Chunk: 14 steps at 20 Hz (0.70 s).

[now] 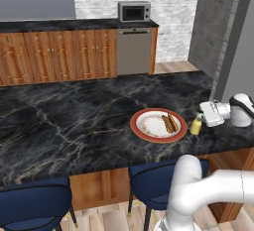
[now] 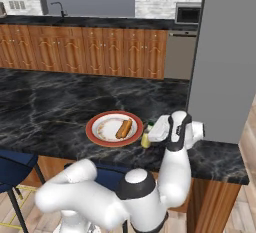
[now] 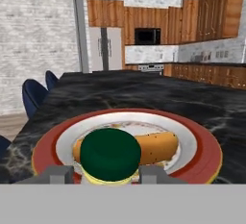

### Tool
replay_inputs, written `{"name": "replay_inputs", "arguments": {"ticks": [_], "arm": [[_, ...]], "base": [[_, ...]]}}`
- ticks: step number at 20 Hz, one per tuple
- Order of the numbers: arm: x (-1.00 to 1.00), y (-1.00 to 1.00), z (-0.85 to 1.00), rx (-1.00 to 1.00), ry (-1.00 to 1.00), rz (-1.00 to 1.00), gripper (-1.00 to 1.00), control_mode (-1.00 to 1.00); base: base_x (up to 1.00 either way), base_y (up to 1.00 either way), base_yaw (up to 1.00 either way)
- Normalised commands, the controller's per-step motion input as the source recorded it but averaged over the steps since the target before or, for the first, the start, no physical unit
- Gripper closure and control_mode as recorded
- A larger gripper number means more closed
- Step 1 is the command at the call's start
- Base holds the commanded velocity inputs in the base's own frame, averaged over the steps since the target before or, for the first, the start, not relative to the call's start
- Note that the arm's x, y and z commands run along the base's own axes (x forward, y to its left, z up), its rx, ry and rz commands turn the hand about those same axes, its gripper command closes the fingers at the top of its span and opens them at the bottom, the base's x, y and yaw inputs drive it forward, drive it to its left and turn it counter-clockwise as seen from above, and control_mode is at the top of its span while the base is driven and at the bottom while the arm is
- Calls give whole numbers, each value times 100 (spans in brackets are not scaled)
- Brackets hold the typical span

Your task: Move the hot dog bun to the plate on the dining table and place the condiment next to that plate. Then navigate to the fridge and take the sausage and place it on the plate as well.

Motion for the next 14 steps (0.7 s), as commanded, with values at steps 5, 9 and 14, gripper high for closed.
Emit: {"name": "replay_inputs", "arguments": {"ticks": [5, 9, 14], "arm": [[24, 0, -51, 0, 4, 0, 100, -100], [-31, 1, -58, 0, 0, 0, -100, -100], [-53, 0, -33, 0, -3, 0, -100, -100]], "base": [[0, 0, 0], [0, 0, 0], [0, 0, 0]]}}
